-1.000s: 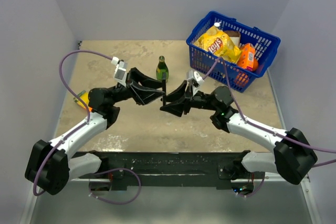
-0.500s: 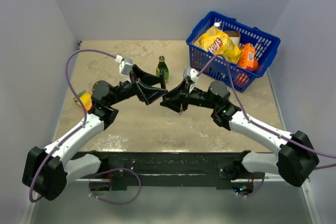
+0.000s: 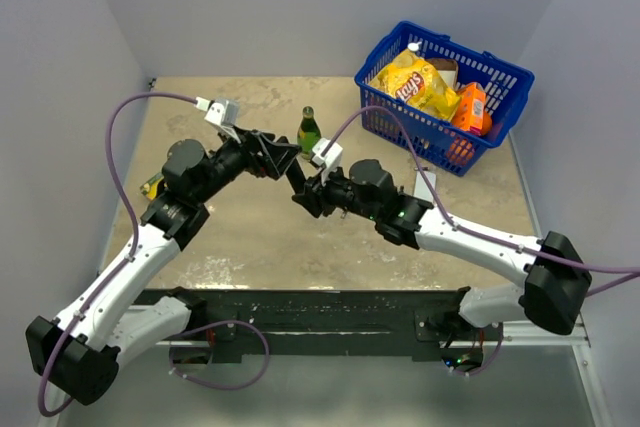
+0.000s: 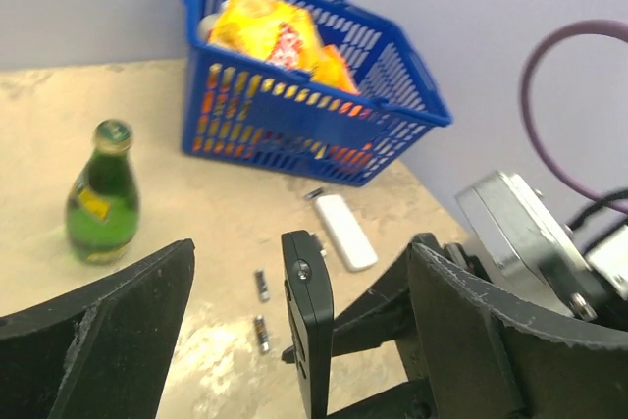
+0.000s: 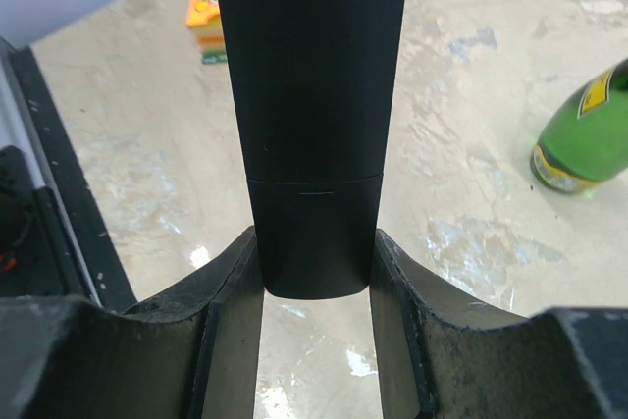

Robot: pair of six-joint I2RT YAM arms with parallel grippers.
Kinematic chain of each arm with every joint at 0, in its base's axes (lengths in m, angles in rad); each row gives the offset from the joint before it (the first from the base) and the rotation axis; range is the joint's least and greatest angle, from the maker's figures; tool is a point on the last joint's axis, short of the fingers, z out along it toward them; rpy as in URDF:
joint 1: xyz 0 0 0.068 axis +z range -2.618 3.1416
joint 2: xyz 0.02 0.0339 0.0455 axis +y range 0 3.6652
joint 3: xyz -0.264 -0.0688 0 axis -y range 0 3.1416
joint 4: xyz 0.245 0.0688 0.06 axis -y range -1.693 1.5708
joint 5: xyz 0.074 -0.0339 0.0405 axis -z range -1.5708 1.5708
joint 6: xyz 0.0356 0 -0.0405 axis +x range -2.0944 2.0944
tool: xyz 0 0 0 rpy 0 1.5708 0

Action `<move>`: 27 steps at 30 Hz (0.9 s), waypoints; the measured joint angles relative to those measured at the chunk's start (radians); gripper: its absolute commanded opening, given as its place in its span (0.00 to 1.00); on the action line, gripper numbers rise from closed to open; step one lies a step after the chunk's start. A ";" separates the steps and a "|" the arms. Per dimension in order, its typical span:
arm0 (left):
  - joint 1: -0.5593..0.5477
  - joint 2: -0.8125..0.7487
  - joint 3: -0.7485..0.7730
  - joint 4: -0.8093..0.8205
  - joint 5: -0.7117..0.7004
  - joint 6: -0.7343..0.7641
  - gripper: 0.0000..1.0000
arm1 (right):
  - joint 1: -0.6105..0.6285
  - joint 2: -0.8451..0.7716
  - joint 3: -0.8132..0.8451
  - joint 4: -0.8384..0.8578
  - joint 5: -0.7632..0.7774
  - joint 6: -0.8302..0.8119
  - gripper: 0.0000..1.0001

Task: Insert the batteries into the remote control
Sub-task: Pick up the remote control from the center of the board.

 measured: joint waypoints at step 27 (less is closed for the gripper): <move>-0.008 0.024 -0.069 -0.007 -0.121 -0.077 0.19 | 0.096 0.109 0.063 -0.016 0.238 0.014 0.00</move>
